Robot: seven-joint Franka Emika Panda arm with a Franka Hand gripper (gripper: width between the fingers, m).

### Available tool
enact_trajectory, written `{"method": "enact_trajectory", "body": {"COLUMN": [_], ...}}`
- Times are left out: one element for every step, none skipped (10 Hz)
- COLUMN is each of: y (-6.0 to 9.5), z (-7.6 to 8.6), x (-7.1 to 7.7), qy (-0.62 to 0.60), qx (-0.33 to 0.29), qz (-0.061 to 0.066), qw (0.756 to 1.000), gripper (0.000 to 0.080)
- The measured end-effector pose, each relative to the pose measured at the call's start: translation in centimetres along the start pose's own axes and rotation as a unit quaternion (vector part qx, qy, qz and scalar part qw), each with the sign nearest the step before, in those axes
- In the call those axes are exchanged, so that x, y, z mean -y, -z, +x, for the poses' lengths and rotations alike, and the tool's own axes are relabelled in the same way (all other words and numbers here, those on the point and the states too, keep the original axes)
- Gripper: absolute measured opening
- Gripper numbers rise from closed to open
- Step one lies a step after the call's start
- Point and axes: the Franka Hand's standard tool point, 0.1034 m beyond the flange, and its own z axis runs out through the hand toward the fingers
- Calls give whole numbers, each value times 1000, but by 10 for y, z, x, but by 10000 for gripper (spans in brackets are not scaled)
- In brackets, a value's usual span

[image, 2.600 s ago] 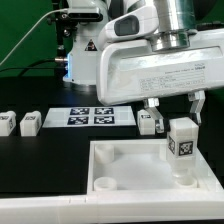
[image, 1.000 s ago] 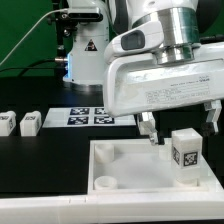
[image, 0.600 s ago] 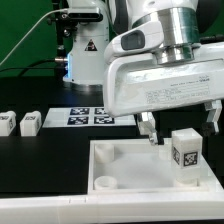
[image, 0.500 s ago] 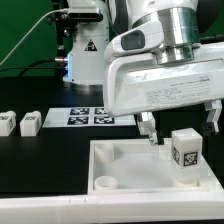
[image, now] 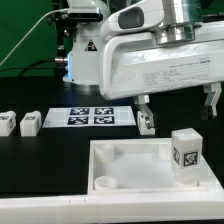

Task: Assemble one leg

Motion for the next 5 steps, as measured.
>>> {"method": "enact_trajectory", "body": {"y": [0, -5, -10, -12, -14], "z": [2, 4, 3, 11, 13], "x": [0, -1, 0, -1, -1], "qy": [-2, -4, -3, -4, -3], "qx": [62, 113, 162, 166, 159], "qz": [7, 14, 19, 21, 21], "qw": [998, 993, 987, 986, 987], "gripper": [649, 649, 649, 649, 649]}}
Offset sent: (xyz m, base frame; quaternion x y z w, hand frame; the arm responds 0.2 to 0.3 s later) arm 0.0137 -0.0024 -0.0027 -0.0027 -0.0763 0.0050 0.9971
